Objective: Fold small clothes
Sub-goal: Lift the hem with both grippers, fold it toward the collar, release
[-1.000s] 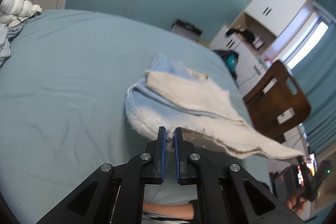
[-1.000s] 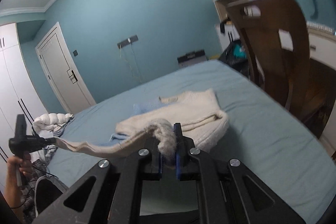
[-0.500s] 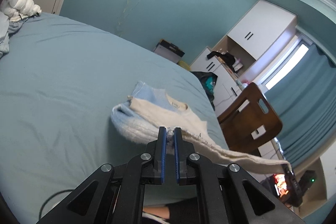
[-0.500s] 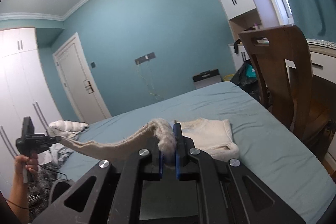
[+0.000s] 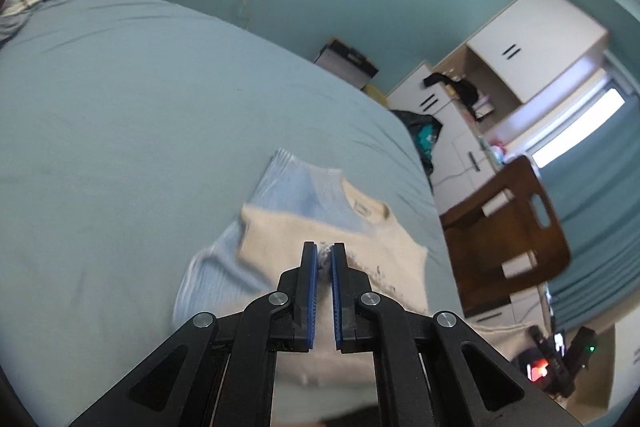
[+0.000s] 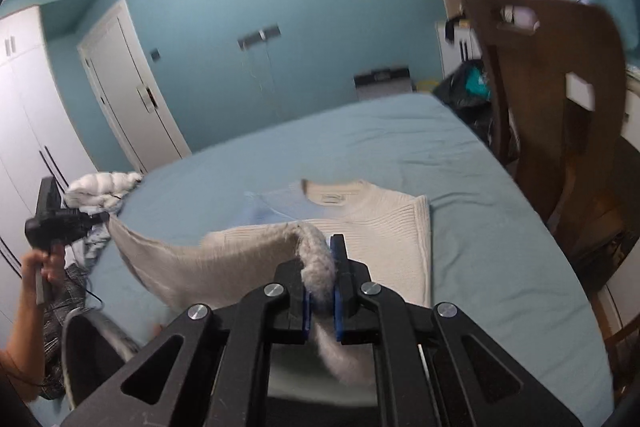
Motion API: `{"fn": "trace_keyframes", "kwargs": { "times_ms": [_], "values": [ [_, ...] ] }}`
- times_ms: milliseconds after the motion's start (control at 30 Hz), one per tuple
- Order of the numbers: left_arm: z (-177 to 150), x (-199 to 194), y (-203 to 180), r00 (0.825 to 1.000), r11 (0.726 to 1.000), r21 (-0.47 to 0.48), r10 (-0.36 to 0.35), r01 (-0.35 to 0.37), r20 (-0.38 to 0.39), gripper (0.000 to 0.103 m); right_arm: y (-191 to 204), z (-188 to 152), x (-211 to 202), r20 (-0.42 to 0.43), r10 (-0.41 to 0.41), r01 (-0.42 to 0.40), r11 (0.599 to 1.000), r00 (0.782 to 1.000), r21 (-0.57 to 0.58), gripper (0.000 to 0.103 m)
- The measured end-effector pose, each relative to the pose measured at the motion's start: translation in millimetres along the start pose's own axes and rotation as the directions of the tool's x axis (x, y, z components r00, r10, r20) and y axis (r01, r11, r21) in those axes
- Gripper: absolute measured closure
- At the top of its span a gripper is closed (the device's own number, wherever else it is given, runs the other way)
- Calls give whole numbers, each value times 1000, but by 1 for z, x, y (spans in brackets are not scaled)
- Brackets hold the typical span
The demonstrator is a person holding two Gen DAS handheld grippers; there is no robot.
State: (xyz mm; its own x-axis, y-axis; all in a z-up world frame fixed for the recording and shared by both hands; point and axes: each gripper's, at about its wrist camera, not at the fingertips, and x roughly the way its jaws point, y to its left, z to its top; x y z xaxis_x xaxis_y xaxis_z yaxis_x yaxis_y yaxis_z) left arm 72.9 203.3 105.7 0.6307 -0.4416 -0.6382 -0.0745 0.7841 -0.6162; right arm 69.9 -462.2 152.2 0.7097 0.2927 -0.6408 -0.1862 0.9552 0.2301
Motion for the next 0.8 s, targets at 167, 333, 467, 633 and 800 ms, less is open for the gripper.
{"fn": "trace_keyframes", "kwargs": {
  "times_ms": [167,333,467,633,800],
  "values": [
    [70,131,17,997,999,-48,9,-13,-75,97,-68,46,110,-189,25,7,986,982,169,98],
    [77,227,57,988,989,-134,45,-65,-145,96,-136,22,251,-406,63,101,923,912,370,84],
    [62,249,62,960,991,-52,103,-121,-259,53,-153,-4,268,-484,-73,303,857,872,417,74],
    [44,237,44,956,970,180,199,-162,-214,1,-149,-10,222,-341,-203,351,818,918,457,22],
    [39,240,33,936,928,319,270,-191,-224,1,-152,-32,196,-257,-191,301,805,947,512,15]
  ]
}}
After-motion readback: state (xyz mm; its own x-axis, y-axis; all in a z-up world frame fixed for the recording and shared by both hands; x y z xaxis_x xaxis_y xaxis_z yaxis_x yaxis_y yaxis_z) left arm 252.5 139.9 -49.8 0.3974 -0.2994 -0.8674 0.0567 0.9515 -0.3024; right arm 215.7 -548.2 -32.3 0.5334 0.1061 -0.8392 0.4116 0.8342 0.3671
